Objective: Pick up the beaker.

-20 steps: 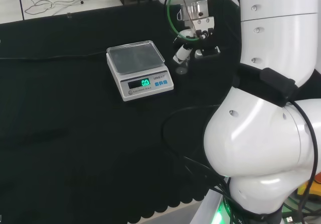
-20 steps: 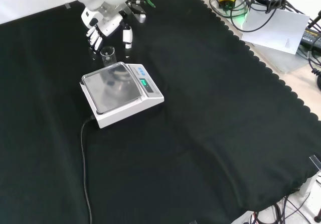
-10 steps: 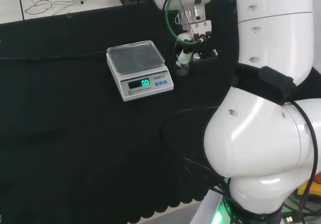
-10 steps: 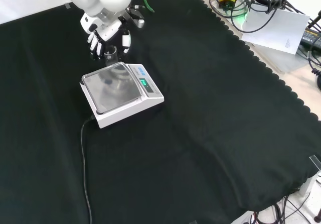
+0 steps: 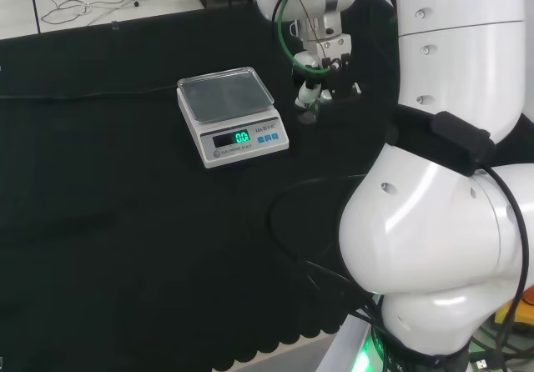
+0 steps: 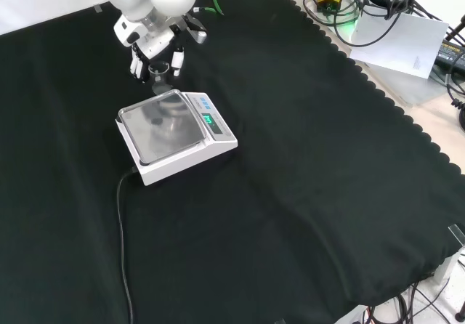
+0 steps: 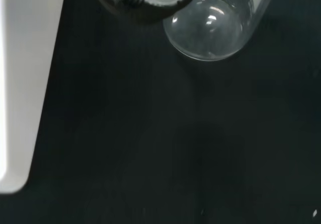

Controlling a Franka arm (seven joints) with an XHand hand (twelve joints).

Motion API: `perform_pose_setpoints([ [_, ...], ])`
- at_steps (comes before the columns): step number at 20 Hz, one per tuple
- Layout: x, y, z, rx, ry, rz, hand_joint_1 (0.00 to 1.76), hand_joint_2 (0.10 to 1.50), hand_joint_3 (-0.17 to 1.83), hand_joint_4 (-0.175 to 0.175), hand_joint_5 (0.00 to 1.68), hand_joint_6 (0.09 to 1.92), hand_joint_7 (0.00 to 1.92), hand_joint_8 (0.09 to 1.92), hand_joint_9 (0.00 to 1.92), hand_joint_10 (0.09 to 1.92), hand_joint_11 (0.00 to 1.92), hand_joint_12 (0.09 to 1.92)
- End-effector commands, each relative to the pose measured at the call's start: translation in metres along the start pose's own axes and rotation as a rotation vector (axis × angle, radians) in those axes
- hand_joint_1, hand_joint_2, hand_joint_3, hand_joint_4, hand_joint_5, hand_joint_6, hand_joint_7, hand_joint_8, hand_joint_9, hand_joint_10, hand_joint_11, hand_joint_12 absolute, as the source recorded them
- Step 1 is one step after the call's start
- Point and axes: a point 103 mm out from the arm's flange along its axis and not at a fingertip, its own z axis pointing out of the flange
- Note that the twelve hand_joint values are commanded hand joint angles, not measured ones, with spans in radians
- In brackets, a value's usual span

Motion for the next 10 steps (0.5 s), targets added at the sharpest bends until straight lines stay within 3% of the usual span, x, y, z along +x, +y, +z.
perform_pose_setpoints([
  [1,-0.012,-0.012,-0.059,-0.024,-0.06,0.023,1.13,1.15,0.05,-0.175,0.86,1.19,0.81,0.86,1.04,0.73,0.98,0.91],
  [5,-0.016,-0.025,-0.097,-0.018,-0.106,0.039,1.13,1.15,0.05,-0.175,0.87,1.18,0.83,0.87,1.05,0.74,0.98,0.9],
  [10,-0.009,-0.047,-0.134,-0.013,-0.168,0.024,1.13,1.15,0.04,-0.175,0.87,1.18,0.84,0.87,1.06,0.74,0.99,0.89],
])
